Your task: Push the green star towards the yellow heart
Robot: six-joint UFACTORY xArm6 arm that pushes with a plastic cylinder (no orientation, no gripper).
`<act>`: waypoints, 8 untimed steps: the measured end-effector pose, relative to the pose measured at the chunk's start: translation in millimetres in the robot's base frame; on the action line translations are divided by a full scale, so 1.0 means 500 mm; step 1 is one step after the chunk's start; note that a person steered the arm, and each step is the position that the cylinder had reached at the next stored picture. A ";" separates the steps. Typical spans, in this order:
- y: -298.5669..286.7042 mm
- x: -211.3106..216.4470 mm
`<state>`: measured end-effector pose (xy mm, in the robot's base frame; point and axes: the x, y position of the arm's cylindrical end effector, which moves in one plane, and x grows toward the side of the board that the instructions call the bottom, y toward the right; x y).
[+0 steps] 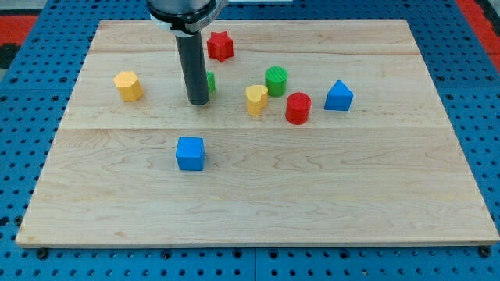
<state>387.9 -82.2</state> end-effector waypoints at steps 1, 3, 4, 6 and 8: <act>0.000 -0.006; -0.116 0.005; -0.121 -0.006; -0.106 -0.055; -0.106 -0.083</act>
<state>346.2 -135.2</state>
